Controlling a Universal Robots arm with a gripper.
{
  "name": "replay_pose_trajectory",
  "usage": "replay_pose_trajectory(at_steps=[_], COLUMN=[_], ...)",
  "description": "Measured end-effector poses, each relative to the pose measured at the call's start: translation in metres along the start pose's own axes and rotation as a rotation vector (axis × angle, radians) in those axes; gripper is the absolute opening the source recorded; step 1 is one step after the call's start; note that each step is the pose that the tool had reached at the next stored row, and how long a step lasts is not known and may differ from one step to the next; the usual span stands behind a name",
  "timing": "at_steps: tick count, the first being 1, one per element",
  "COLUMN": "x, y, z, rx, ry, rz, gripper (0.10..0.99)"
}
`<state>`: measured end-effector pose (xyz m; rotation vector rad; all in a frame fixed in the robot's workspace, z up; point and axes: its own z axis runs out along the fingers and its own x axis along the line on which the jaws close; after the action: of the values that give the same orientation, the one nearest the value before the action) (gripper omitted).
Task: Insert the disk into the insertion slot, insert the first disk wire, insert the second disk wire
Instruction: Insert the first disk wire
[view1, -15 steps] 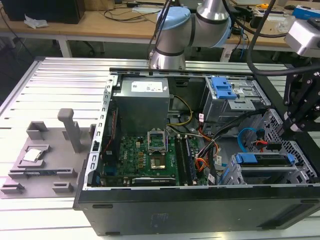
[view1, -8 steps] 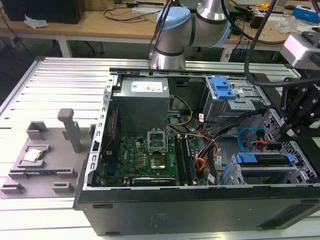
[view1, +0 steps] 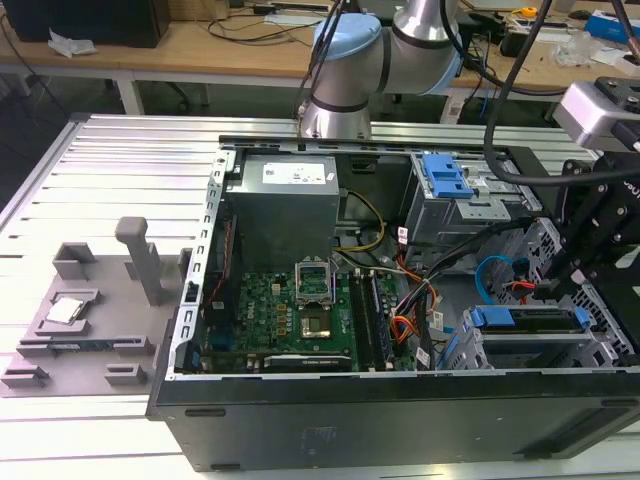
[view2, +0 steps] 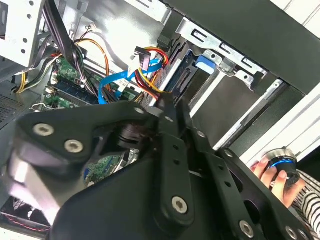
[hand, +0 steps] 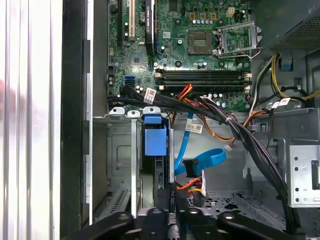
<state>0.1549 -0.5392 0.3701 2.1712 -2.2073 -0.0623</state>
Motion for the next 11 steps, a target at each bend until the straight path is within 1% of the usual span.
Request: replay_pose_trajectory(at_steps=[1,2,3,6,11], x=[0.0,0.0,0.0,-0.0003,-0.0004], y=[0.0,0.0,0.0002,0.0032,0.0029], z=[0.0,0.0,0.0002,0.0038,0.0136], rx=[0.0,0.0,0.0,0.0,0.0], ry=[0.0,0.0,-0.0002,-0.0001,0.0009], rz=[0.0,0.0,0.0,0.0,0.0], gripper=[0.235,0.235,0.302,0.302,0.302])
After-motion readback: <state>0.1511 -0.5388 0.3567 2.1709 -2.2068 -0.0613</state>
